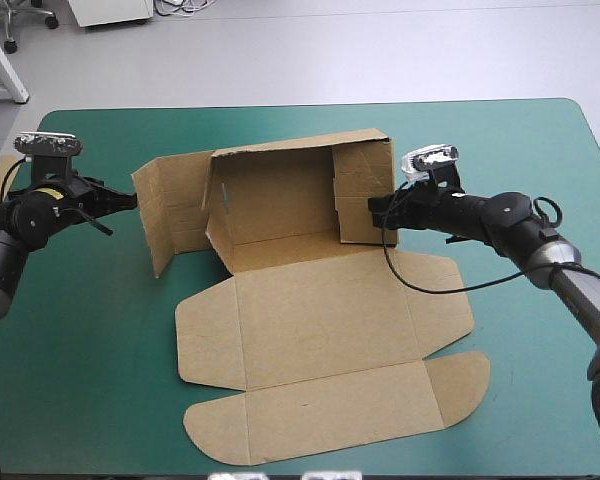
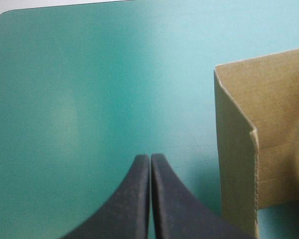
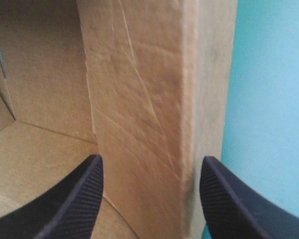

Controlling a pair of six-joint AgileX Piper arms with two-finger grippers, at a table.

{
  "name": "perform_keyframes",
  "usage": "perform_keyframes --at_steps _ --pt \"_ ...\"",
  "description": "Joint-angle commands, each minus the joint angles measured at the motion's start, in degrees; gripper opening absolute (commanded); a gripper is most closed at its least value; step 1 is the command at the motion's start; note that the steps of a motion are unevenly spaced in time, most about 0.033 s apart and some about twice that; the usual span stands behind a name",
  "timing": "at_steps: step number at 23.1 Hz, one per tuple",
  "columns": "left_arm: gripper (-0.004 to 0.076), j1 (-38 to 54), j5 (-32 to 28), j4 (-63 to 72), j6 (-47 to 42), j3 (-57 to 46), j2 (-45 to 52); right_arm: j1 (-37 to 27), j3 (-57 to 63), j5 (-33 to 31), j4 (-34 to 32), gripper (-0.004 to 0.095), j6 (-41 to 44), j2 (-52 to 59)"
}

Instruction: Fold the box

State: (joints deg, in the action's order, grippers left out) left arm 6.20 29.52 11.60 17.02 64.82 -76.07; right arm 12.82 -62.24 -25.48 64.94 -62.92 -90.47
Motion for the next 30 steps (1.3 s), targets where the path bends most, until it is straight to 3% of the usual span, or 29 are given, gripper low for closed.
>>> perform_keyframes --at_steps 1,8,16,18,21,22,24,28,30 --pt "-0.0001 0.0 -3.6 0.7 -0.1 1.4 1.5 2.3 -4.5 0.5 0.4 0.0541 -0.6 0.1" --pt "-0.0001 0.0 -3.6 0.7 -0.1 1.4 1.5 5.2 -7.1 2.5 -14.4 0.0541 10.2 -4.3" --pt "0.0 0.0 -3.7 0.7 -0.1 1.4 1.5 5.7 -7.1 6.5 -17.8 0.0539 11.9 -5.4" --pt "-0.0001 0.0 -3.6 0.7 -0.1 1.4 1.5 5.7 -7.1 7.1 -18.0 0.0469 11.9 -6.6" --pt "0.0 0.0 -3.4 0.7 -0.1 1.4 1.5 5.7 -7.1 7.3 -19.4 0.0138 12.8 -7.0" --pt "-0.0001 0.0 -3.4 0.3 -0.1 1.4 1.5 5.7 -7.2 7.3 -22.0 0.0069 15.0 -6.6" --pt "-0.0001 0.0 -3.4 -0.5 -0.1 1.4 1.5 5.7 -8.8 5.4 -32.8 0.0059 25.3 -5.5" --pt "-0.0001 0.0 -3.8 -0.9 -0.1 1.4 1.5 5.7 -14.0 -8.2 -55.4 0.0037 51.5 -1.2" --pt "-0.0001 0.0 -3.9 -0.9 -0.1 1.4 1.5 5.7 -15.7 -12.1 -58.6 0.001 55.1 0.4"
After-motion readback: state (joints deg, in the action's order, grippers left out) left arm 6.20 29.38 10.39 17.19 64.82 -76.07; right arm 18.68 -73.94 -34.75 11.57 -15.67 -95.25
